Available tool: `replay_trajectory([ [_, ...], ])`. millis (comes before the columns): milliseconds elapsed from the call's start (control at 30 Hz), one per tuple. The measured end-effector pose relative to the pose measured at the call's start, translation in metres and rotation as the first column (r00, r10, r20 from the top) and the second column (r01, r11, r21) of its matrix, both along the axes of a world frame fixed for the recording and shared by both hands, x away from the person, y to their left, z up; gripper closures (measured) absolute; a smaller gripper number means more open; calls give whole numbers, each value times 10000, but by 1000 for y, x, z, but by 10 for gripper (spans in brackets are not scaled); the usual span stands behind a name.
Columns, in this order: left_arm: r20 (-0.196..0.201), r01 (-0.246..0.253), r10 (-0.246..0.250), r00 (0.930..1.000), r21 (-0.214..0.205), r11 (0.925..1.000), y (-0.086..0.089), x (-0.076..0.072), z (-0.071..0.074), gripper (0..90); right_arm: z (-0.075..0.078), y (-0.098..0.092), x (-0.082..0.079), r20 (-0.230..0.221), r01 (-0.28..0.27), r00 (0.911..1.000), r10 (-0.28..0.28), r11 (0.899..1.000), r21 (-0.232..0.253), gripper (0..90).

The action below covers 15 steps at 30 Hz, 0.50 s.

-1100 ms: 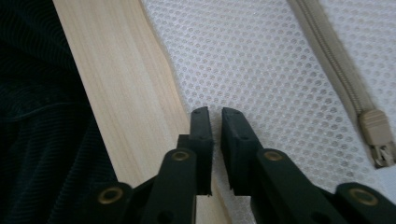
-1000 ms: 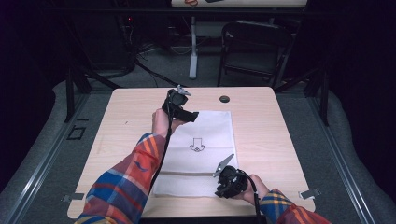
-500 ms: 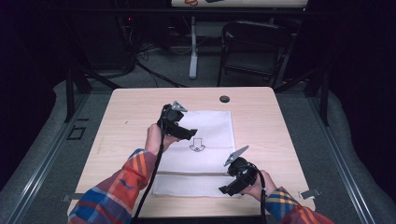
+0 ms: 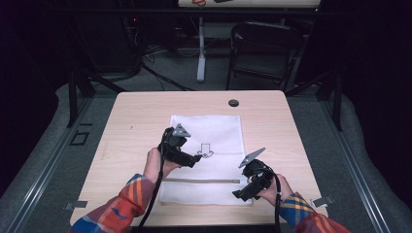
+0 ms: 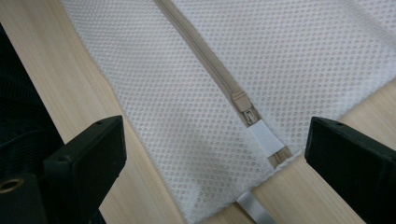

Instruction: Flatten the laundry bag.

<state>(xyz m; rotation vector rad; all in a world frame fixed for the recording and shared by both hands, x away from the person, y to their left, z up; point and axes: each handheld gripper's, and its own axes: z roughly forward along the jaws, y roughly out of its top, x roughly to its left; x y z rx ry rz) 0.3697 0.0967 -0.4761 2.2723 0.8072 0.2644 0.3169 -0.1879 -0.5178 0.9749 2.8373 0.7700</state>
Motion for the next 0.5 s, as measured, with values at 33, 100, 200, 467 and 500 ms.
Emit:
replay_trajectory([
  [33, -49, 18, -18, 10000, 15, 10000, -1, -3, -2, 110, 1, -2, 0, 37, 43, 10000, -43, 10000, 22, 48],
  [100, -175, 119, -117, 9998, 116, 9999, -1, -7, -5, 102, 0, -4, 1, 36, 163, 9999, -163, 9999, 45, 46],
  [200, -268, 265, -257, 9993, 270, 9993, -5, -11, -10, 94, 2, -7, 1, 185, 294, 9994, -294, 9996, -2, 53],
  [467, -312, 500, -490, 9983, 327, 9982, -14, -14, -14, 93, 1, -11, 5, 170, 445, 9989, -443, 9990, -107, 104],
  [500, -337, 543, -532, 9980, 333, 9980, -15, -14, -15, 93, 1, -12, 5, 165, 445, 9989, -444, 9990, -68, 119],
])
